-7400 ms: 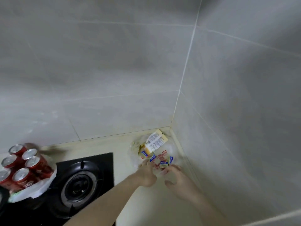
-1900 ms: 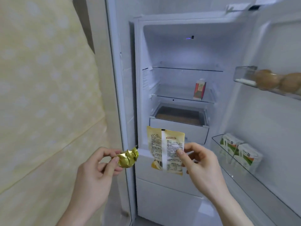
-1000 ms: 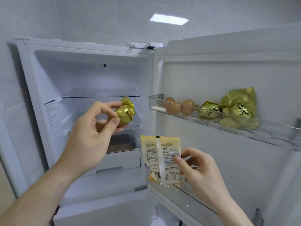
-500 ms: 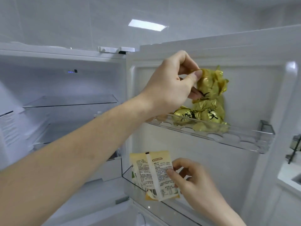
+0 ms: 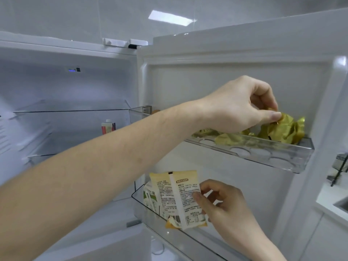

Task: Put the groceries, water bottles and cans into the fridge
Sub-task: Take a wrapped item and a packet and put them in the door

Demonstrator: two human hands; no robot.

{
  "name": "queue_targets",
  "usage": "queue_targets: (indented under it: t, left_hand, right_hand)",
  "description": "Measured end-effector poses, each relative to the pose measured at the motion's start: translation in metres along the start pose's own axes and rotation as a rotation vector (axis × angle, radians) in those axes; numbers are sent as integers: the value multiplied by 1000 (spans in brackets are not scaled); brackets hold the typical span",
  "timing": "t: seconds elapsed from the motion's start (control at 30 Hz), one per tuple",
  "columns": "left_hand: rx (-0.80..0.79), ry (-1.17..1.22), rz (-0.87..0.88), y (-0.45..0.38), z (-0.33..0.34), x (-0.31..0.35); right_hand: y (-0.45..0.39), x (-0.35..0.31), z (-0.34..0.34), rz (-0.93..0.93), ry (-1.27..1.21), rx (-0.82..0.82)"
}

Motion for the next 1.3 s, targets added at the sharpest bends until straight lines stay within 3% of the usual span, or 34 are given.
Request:
queue_targets:
  t: [0.17, 0.43, 0.6, 0.83, 0.93, 1.1, 1.3]
  left_hand:
    - [-110, -35, 56, 11, 0, 6]
    - [-74, -45, 82, 28, -5, 5]
    - [159, -73, 51, 64, -27, -8]
    - [466, -51, -174, 151, -17, -85]
    - [404, -73, -352, 179, 6, -124]
    - [163, -221, -542, 215, 65, -181]
    - [-11, -283, -595, 241, 106, -213]
  right_hand:
    - [3, 10, -1, 38, -39, 65]
    - [1, 22, -5, 66, -92, 172]
    - [4, 34, -6, 100, -101, 187]
    - [2, 63, -1, 188, -62, 139]
    - [-3, 76, 6, 225, 16, 75]
    - [-9, 95, 19, 306, 60, -15]
    - [-11, 108, 22, 376, -9, 22]
Point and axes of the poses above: each hand's wrist, its own y-axis away from the middle knuckle, its own z-axis out of the palm, x = y × z, the point moved 3 cm from there along -y, towards the middle knuckle, and after that the axes turned 9 degrees about -x, right-handed, at the moved point
